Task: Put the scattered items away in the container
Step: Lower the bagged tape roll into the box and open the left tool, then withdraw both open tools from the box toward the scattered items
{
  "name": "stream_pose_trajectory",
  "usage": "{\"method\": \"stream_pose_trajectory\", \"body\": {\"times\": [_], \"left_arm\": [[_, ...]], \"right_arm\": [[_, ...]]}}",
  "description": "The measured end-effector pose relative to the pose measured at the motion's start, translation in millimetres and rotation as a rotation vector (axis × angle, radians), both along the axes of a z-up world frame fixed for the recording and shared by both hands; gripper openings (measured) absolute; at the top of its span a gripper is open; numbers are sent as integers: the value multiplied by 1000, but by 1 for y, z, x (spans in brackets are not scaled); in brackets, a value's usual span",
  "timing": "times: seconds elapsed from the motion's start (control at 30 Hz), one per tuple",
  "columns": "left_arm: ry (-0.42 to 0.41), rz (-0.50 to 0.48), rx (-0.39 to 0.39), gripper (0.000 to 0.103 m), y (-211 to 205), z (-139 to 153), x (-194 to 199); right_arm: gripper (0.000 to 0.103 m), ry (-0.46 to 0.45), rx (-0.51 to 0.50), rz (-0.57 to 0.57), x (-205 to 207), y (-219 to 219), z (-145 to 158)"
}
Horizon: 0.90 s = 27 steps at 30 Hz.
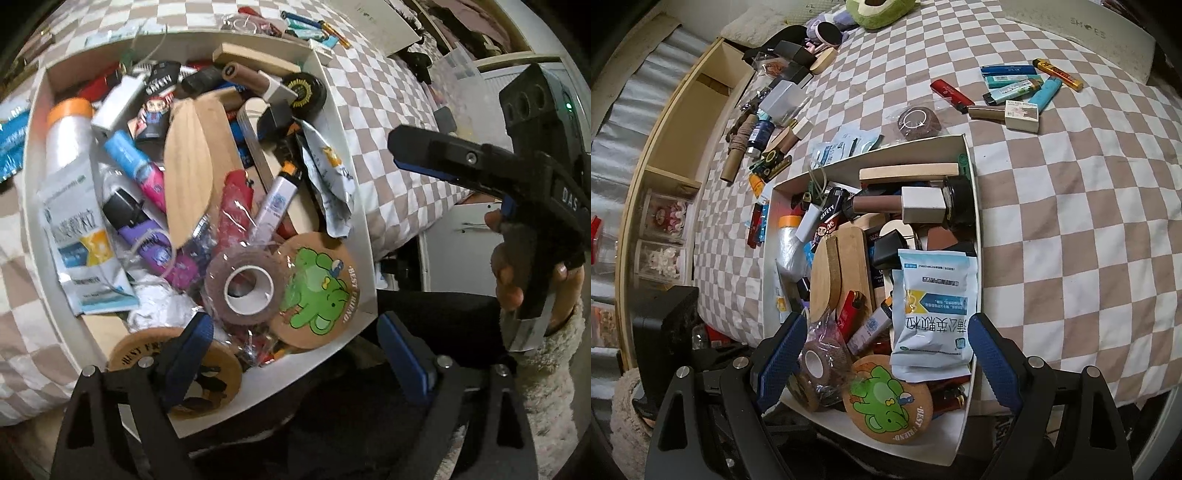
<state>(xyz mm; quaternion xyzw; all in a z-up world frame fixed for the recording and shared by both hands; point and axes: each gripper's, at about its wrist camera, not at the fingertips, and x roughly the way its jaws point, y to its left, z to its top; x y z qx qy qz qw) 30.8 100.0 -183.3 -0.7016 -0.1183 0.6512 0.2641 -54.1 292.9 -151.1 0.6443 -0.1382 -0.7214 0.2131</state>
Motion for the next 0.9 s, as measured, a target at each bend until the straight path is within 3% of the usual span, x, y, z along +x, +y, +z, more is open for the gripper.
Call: {"method": "stream_pose_trajectory", "body": {"times": [0.17,0.23,0.27,0.6,0.8,0.9], "left_arm": [[8,16,22,91,-6,0,-5],[29,27,24,99,-8,2,-7],[43,30,19,102,-9,2,-8],[145,21,-13,103,-14,10,-13],[164,58,0,103,-25,14,-21],[186,88,0,103,-32,18,-27]], "right_arm": [[89,-6,-11,6,1,-2,-1],[90,-5,-17,7,2,-3,-2],[103,-2,-20,8,2,-4,-2],[103,32,-33,26,2,-15,-3],[103,216,82,61,5,-23,17],[103,273,89,74,6,-27,27]]}}
